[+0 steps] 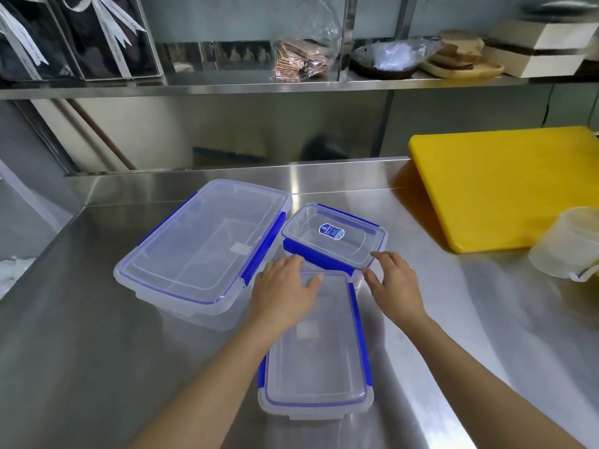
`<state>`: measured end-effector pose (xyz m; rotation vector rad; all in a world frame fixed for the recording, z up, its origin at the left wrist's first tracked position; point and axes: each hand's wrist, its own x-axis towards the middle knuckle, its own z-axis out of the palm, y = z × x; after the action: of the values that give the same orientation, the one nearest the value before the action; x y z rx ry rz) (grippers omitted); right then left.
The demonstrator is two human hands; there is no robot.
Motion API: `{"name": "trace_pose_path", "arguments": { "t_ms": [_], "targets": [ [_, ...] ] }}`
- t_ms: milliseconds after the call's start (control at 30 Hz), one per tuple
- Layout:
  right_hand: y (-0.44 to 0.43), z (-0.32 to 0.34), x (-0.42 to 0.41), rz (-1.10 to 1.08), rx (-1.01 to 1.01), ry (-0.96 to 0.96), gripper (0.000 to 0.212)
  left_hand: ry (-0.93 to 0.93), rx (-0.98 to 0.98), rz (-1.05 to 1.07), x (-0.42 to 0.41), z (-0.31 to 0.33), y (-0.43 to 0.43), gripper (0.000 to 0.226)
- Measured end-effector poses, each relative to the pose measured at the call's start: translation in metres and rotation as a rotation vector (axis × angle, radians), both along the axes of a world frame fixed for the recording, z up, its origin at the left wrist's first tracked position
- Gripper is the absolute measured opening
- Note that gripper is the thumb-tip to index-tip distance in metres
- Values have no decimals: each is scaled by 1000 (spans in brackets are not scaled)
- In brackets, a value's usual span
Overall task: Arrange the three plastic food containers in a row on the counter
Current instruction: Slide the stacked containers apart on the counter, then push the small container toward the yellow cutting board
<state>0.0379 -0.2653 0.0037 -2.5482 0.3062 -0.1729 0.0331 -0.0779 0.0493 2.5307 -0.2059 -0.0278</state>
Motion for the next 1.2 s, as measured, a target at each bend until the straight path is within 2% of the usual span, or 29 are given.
{"name": "trace_pose_path", "arguments": {
  "t_ms": [67,167,367,467,633,767,967,1067,1200],
  "targets": [
    [-9,3,13,-34,22,16,49,132,-161,52,27,0,-4,55],
    [-21,6,33,-59,43,19,51,366,-292,160,60,-3,-12,80],
    [-35,5,80,-59,32,35,52,556,-220,271,97,-18,-33,94],
    [-39,0,102,-37,2,67,54,538,-116,238,110,-29,-41,99],
    [-45,-8,130,22,-22,104,56,404,6,140,127,-45,-46,105],
    [-57,-16,136,66,-65,138,56,386,-56,97,135,-52,-54,102],
    [-85,-15,114,39,-78,165,63,382,-135,0,135,-55,-71,76],
    [-99,-15,103,10,-75,192,63,390,-196,-34,133,-55,-80,71],
    [-102,-8,94,-24,-131,258,62,414,-168,-54,136,-49,-85,63]
  ]
}}
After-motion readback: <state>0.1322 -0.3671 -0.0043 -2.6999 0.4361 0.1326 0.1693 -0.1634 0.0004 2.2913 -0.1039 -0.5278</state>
